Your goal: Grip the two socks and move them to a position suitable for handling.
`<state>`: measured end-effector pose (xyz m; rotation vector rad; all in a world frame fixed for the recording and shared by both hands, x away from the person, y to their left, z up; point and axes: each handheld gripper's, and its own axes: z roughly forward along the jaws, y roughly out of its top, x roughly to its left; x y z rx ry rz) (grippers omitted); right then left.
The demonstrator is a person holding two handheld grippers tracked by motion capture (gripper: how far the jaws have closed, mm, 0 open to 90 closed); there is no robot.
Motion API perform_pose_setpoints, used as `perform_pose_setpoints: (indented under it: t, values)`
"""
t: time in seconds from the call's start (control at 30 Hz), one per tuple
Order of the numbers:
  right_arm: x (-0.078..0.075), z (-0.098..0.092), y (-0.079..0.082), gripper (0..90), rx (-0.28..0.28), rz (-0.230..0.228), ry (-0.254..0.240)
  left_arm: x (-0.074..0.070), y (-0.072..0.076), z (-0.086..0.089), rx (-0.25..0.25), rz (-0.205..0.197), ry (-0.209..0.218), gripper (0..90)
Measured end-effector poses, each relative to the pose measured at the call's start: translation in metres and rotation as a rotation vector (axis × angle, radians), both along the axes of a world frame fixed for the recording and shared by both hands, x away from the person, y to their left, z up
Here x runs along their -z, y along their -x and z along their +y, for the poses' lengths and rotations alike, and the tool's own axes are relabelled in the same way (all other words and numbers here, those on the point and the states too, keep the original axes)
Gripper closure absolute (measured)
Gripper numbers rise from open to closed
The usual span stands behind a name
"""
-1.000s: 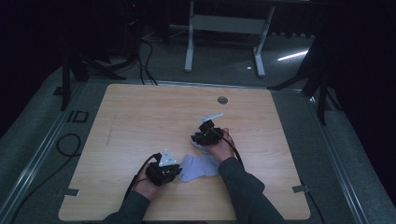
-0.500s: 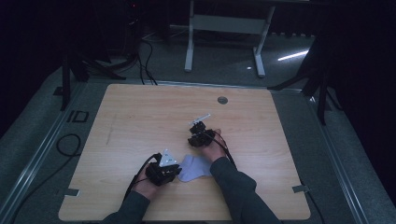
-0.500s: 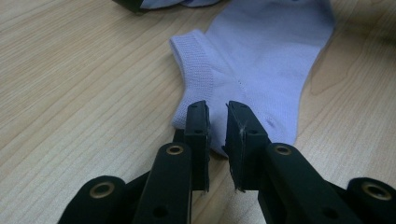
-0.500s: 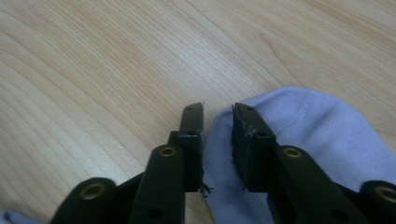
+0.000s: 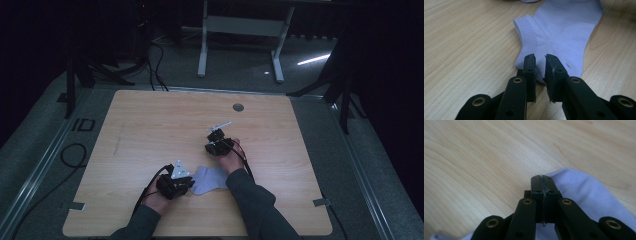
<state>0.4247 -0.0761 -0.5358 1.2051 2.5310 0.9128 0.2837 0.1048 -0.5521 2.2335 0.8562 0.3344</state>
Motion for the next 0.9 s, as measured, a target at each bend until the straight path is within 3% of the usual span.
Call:
perform_pose_setpoints:
  t: [0.27,0.47,0.9]
  values:
    - [-0.027,-0.017,0.007,88.6,0.009,-0.049,-0.079,0.000,0.000,0.000,-0.006,-0.001,0.002,78.3]
    - [-0.045,-0.048,0.014,88.4,0.033,-0.098,-0.139,0.000,0.000,0.001,-0.012,0.002,0.006,78.3]
    - [-0.051,-0.120,0.034,88.1,0.128,-0.158,-0.219,0.001,-0.001,0.000,-0.011,0.001,0.002,78.2]
